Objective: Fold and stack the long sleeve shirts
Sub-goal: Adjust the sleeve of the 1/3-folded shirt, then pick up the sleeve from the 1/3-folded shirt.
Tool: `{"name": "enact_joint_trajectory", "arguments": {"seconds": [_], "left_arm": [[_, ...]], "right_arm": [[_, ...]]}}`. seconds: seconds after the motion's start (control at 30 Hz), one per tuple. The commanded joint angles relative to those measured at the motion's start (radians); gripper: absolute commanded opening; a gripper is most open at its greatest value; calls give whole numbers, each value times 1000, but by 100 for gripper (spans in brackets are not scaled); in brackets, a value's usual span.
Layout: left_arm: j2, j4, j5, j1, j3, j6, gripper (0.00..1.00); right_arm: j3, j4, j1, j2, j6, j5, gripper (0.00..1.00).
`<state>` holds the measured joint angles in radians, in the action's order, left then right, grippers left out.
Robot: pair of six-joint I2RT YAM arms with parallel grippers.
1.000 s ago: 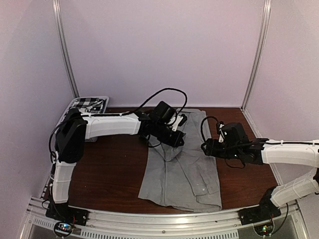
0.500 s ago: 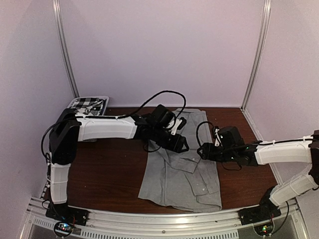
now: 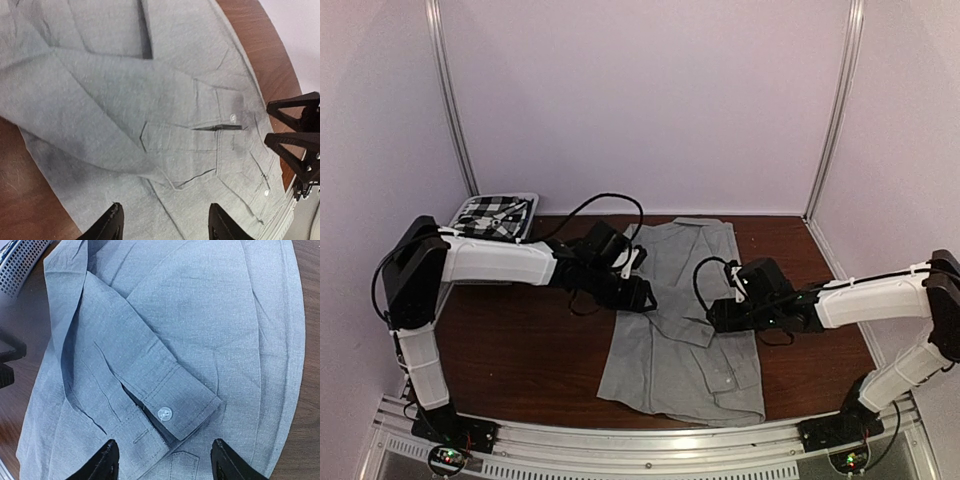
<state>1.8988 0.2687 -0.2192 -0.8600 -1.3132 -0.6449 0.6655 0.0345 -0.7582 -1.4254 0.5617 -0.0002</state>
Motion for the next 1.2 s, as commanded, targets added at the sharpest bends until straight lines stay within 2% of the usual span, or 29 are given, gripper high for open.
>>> {"name": "enact_joint_trajectory", "arguments": {"seconds": [0.0,0.47,0.63,0.8,1.0,1.07,1.17], "left_arm": [[13,-72,3,-9,28,-91,59],[156,-91,48,-33,-72,-143,59],[186,-85,61,-33,-106,-140,53],[200,-72,60,-33,-131,-129,37],[189,-38,62,-33,-155,-111,6],[176,-33,61,-33,-155,-109,0],[144,-24,58,-32,-149,-101,0]], "right_arm": [[37,24,-28,-21,-43,47,64],[62,38,-78,-41,-68,113,64],[60,37,-82,-48,-72,117,63],[60,32,-88,-45,-82,123,64],[65,31,-94,-51,-112,136,64],[68,32,-97,-53,-126,142,64],[73,34,-105,-55,-148,149,64]]}}
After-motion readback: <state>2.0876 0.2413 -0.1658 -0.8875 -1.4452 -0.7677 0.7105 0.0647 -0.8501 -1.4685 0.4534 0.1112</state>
